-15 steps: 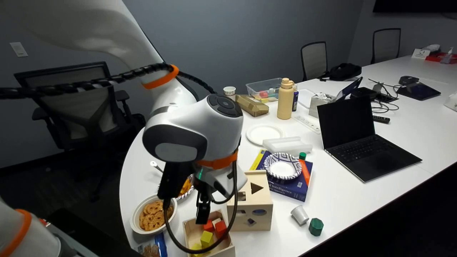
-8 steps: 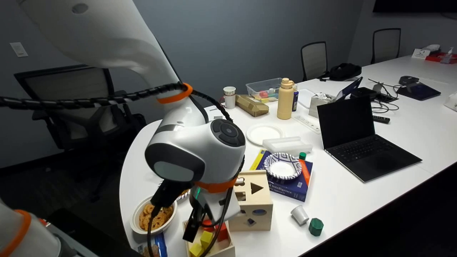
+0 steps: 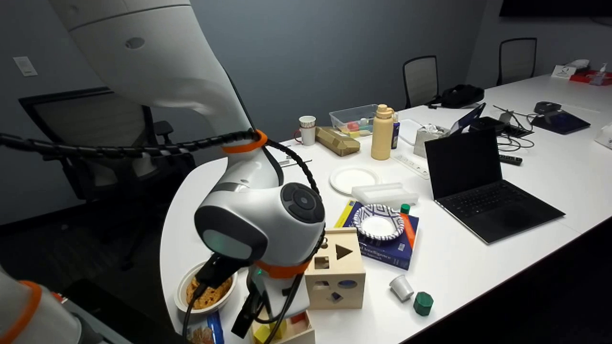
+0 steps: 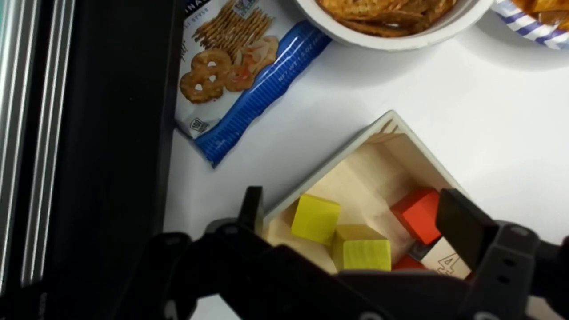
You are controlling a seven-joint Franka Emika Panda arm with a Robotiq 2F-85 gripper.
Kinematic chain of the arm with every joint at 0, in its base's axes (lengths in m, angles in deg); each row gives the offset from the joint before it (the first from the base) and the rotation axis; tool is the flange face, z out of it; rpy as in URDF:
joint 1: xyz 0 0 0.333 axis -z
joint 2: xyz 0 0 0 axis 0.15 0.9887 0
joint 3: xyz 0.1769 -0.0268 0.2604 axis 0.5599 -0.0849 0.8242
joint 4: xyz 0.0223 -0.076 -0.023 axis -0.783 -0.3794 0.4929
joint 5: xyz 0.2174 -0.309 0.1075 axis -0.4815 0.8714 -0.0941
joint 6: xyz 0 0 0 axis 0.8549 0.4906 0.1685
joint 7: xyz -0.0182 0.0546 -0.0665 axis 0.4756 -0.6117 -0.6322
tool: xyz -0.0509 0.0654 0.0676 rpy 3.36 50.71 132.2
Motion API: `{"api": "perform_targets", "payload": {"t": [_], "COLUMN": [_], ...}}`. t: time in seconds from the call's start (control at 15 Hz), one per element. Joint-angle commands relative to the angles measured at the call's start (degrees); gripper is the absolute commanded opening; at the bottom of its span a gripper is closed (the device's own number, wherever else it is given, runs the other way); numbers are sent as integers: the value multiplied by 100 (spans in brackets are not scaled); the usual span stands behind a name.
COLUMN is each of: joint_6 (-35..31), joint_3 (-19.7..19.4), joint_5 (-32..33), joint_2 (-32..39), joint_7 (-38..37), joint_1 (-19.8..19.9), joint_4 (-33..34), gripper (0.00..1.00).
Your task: Remove the block from the wooden box and put it in the box to the left
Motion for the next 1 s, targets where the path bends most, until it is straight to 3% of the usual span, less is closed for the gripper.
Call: {"api": "perform_targets", "payload": {"t": [0.0,0.93], "joint_6": [-230,-961], "joint_3": [125,502], "joint_5": [-317,-651], "joint_2": [251,959], "joint_7": [99,185], "joint_1": [81,124], "joint_4": [0,408], "gripper": [100,100]}}
